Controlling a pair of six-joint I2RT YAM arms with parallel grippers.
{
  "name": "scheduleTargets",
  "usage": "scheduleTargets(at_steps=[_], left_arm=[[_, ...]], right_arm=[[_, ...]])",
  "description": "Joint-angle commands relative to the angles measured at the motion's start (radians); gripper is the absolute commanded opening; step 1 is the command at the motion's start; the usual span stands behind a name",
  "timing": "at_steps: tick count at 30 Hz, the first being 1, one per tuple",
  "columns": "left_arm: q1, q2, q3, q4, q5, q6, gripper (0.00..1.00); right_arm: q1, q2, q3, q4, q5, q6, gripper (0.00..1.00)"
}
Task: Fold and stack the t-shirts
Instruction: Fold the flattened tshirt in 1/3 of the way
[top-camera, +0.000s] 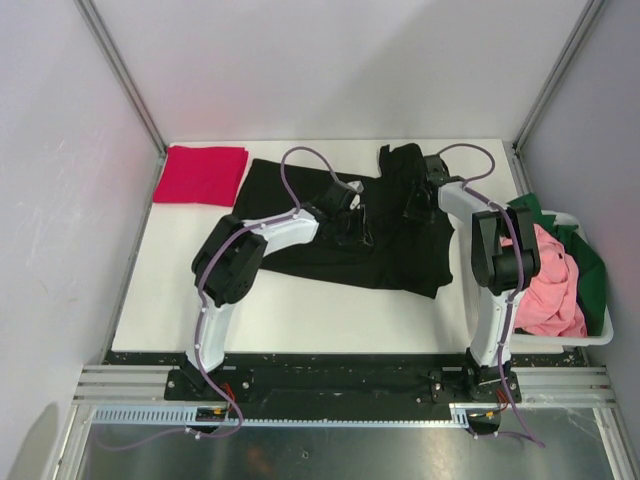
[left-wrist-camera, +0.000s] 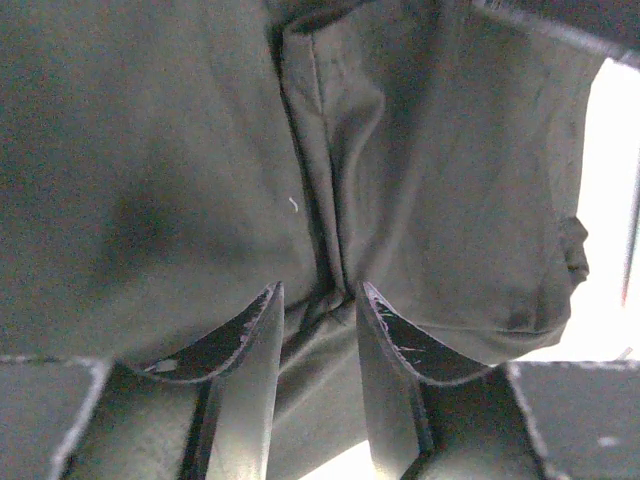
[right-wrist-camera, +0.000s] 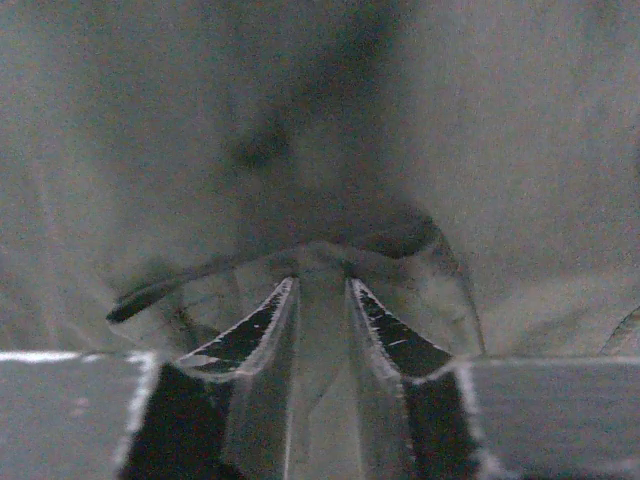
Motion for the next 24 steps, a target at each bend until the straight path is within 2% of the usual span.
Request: scheduleTargets(at_steps=[1, 6, 13, 18, 24], left_arm=[[-0.005, -0.089, -0.036, 0.024, 0.019, 0.030, 0.40], [0.036, -0.186, -0.114, 0.024, -0.016, 0.032, 0.40], [0.118, -0.342, -0.262, 0.021, -0.031, 0.035, 0.40], [0.152, -0.364, -0.336, 0.020, -0.016, 0.020, 0.36], [0.175, -0.329, -0.368, 0.020, -0.036, 0.003, 0.31]], right_arm=[[-0.013, -0.007, 0.076, -0.054, 0.021, -0.024, 0.34], [-0.025, -0.153, 0.012, -0.107, 0.038, -0.015, 0.40], [-0.038, -0.434, -0.233, -0.134, 0.040, 0.020, 0.41], [-0.045, -0.593, -0.432, -0.136, 0.033, 0.051, 0.41], [-0.067, -0.720, -0.586, -0.135, 0.028, 0.089, 0.41]])
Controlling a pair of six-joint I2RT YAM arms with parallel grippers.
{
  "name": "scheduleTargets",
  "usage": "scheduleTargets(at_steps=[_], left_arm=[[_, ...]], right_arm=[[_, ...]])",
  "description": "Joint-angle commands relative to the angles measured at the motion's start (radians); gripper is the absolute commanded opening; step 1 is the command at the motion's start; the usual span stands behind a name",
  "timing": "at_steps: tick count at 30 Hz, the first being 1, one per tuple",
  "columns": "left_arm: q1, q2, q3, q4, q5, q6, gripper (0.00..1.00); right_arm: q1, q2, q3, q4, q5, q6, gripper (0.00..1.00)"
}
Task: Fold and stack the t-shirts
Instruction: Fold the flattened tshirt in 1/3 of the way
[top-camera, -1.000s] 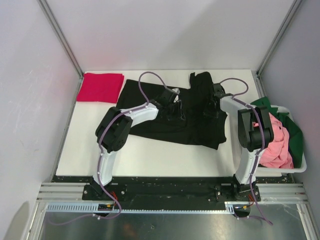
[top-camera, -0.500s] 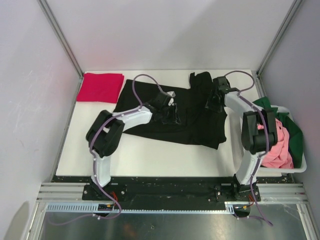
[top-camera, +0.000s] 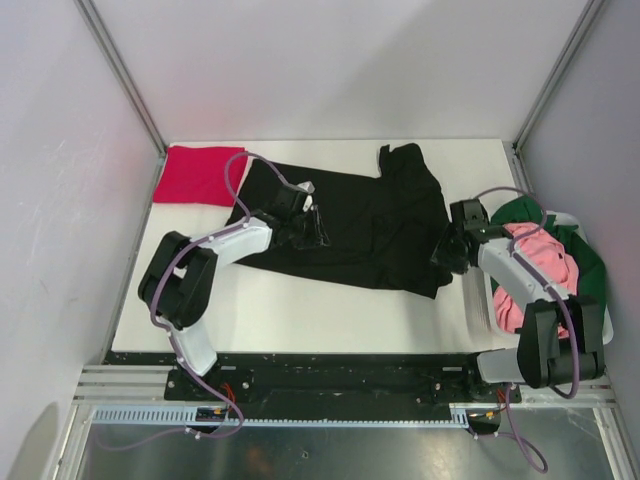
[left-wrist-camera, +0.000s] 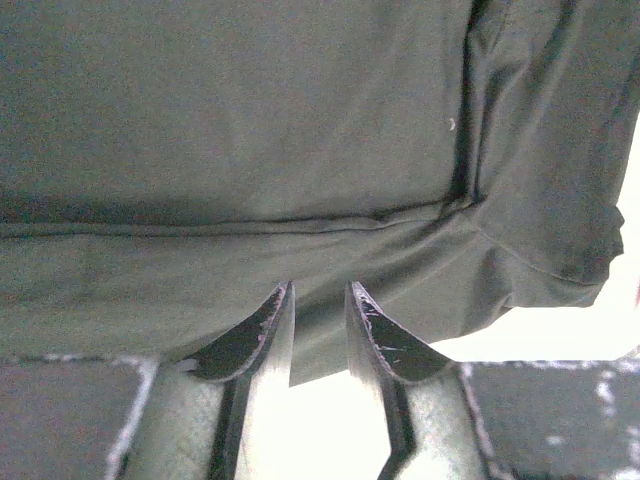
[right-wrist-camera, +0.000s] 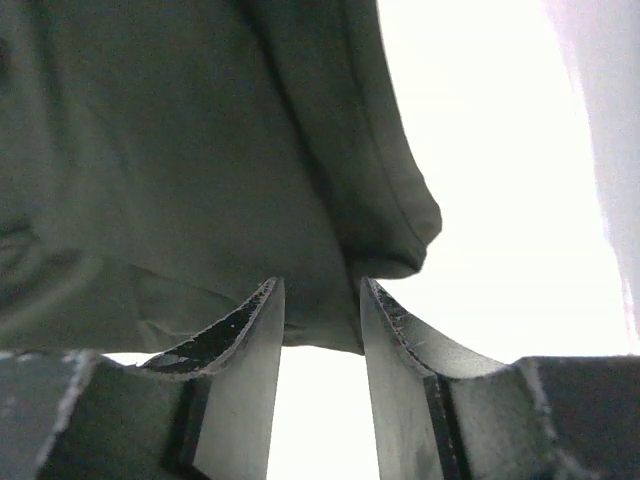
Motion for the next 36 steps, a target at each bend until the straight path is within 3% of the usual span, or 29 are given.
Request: scheduleTargets(at_steps=[1, 9, 20, 25, 31, 36], left_arm=[[0.019, 0.017, -0.014, 0.012, -0.021, -0.007, 0.30], [0.047, 0.045, -0.031, 0.012, -0.046, -0.024, 0.28], [0.055, 0.053, -0.030, 0.012, -0.046, -0.027, 0.28], [0.055, 0.054, -0.030, 0.012, -0.043, -0.026, 0.28], [0.056, 0.054, -0.028, 0.012, -0.039, -0.026, 0.28], [0.057, 0.057, -0.028, 0.011, -0.038, -0.026, 0.28]], right_arm=[[-0.021, -0.098, -0.083, -0.006, 0.002, 0.048, 0.41], [0.022, -0.192, -0.196, -0.002, 0.005, 0.095, 0.40], [0.112, -0.132, -0.234, 0.044, 0.060, 0.131, 0.37], [0.112, -0.107, -0.228, 0.070, 0.077, 0.122, 0.29], [0.112, -0.076, -0.162, 0.042, 0.108, 0.095, 0.05], [0.111, -0.070, -0.083, 0.001, 0.147, 0.061, 0.00]])
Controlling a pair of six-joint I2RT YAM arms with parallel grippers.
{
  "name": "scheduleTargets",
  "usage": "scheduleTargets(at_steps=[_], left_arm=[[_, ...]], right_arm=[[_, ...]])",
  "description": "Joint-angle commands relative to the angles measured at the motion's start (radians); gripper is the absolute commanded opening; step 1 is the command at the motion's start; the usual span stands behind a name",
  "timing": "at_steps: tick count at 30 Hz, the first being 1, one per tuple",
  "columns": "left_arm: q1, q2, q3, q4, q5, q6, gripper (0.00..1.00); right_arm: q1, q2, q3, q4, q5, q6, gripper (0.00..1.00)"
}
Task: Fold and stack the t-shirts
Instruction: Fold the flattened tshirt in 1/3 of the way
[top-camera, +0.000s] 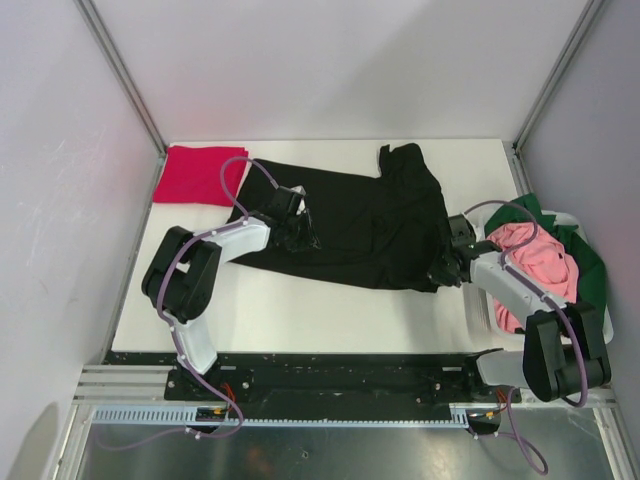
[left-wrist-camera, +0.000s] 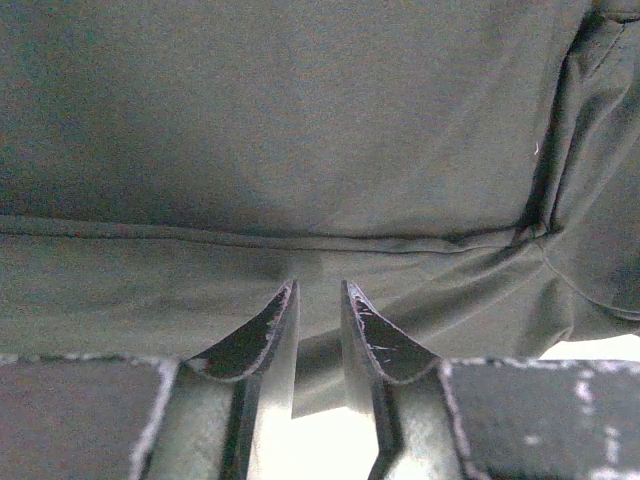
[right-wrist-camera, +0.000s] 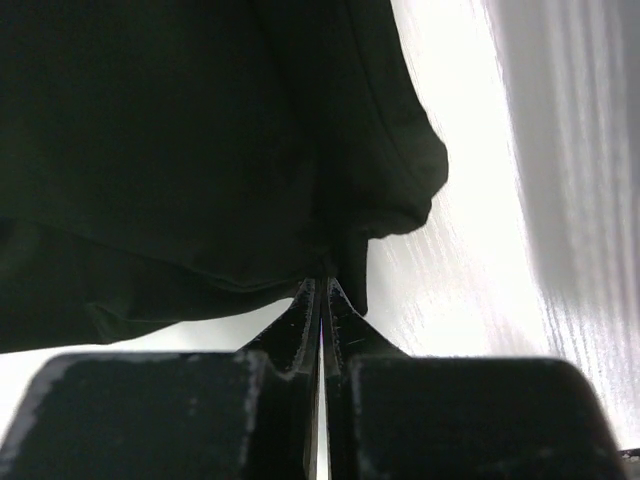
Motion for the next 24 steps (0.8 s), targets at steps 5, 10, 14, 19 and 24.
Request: scheduleTargets(at_steps=[5, 10, 14, 19, 24], left_arm=[[0.007, 0.011, -0.001, 0.015, -0.002, -0.015, 0.28], [0.008, 0.013, 0.001, 0.015, -0.001, -0.014, 0.28], [0.008, 0.017, 0.002, 0.014, 0.003, -0.014, 0.28], [0.007, 0.021, 0.002, 0.014, 0.003, -0.015, 0.27], [0.008, 0.022, 0.001, 0.015, 0.004, -0.016, 0.27]], right_arm=[[-0.003, 0.038, 0.163, -0.035, 0.089, -0.064, 0.00], [-0.019, 0.128, 0.202, -0.012, 0.086, -0.086, 0.00], [-0.036, 0.204, 0.207, 0.021, 0.069, -0.098, 0.00], [-0.067, 0.245, 0.215, 0.060, 0.043, -0.121, 0.17], [-0.095, 0.161, 0.227, 0.015, 0.045, -0.131, 0.46]])
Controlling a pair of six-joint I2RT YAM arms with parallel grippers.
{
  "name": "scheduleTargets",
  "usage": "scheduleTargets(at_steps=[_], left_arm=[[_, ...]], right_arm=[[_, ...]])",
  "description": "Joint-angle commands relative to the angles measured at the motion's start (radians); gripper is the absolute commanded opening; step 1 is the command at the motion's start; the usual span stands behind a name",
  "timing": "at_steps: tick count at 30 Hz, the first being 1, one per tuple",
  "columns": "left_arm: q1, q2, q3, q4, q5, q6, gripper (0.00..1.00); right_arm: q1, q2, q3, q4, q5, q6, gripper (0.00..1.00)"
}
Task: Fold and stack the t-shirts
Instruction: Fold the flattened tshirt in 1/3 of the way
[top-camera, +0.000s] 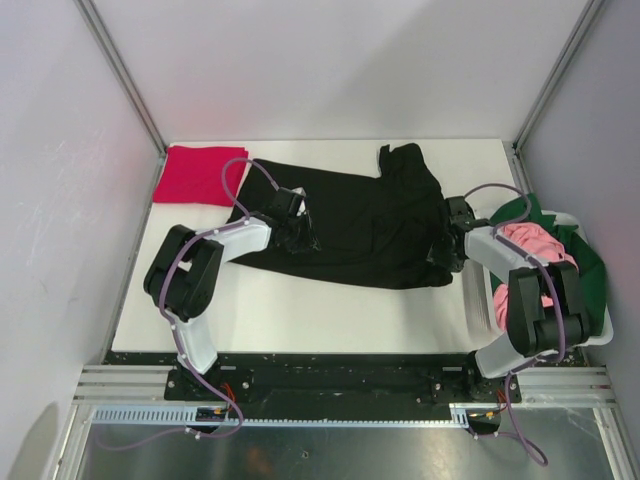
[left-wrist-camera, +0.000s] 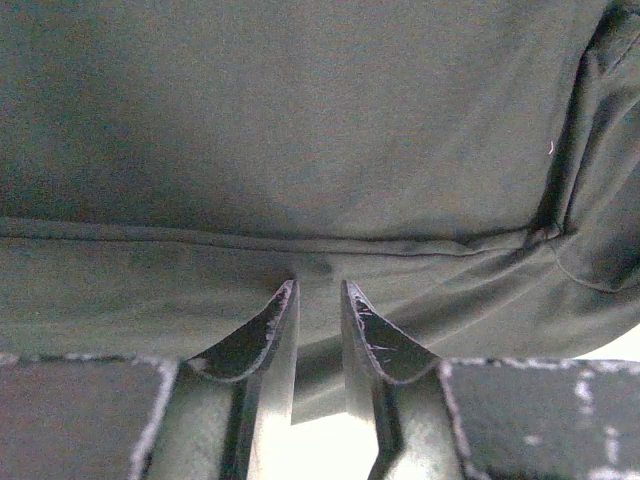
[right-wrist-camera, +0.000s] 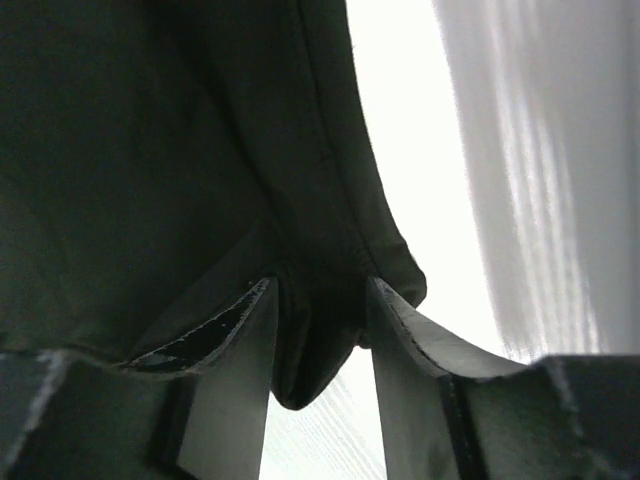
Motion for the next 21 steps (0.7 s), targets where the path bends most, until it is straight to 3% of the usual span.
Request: scheduleTargets(at_steps=[1, 5, 8, 21], left_arm=[[0.007, 0.008, 0.002, 0.015, 0.004, -0.016, 0.27], [0.008, 0.012, 0.002, 0.014, 0.007, -0.018, 0.28], [0.007, 0.012, 0.002, 0.015, 0.008, -0.018, 0.28], [0.007, 0.012, 0.002, 0.015, 0.006, -0.020, 0.28]], right_arm=[[-0.026, -0.109, 0.044, -0.021, 0.011, -0.016, 0.48], [-0.046, -0.210, 0.026, -0.070, 0.025, 0.006, 0.51], [-0.064, -0.246, 0.000, -0.095, 0.018, 0.029, 0.48], [-0.075, -0.128, -0.070, -0.020, -0.026, 0.064, 0.41]])
